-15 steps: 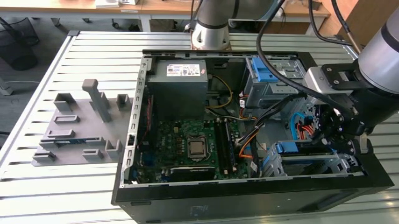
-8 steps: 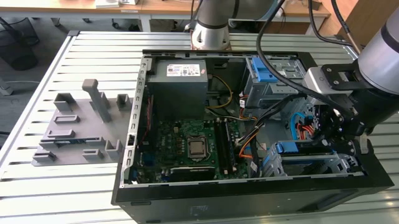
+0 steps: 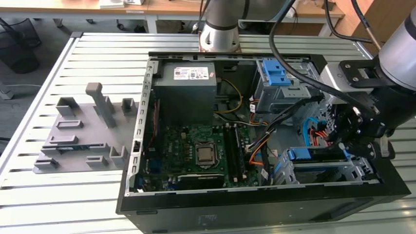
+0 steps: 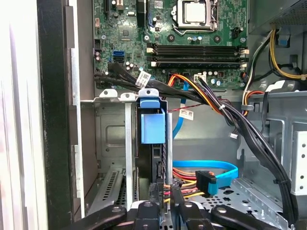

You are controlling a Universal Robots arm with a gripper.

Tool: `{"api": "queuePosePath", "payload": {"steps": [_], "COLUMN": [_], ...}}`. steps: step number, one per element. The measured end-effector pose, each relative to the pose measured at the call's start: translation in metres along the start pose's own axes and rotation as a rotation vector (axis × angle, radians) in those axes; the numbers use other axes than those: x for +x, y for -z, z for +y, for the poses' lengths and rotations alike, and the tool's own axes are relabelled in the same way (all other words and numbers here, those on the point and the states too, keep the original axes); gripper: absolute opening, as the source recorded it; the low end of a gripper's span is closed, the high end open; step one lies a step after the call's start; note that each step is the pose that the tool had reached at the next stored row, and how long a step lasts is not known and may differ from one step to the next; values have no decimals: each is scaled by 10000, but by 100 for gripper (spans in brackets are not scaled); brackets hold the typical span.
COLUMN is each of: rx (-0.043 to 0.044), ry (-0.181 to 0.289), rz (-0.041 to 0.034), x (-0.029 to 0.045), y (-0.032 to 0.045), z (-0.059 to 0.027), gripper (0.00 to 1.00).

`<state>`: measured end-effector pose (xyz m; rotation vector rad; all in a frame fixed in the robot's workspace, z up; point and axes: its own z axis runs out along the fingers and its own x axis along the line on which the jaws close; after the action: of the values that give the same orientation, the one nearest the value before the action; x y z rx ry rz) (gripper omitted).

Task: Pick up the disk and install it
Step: 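Insert the first disk wire, then insert the second disk wire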

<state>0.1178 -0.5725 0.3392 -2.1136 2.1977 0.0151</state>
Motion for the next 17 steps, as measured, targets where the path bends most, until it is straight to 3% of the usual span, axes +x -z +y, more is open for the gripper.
{"api": "queuePosePath", "payload": {"steps": [4,17], "rx": [0,0], "ry": [1,2], "rz": [2,3], "x": [0,-1], "y": [2,8], "z": [0,1], "gripper": [11,11]}}
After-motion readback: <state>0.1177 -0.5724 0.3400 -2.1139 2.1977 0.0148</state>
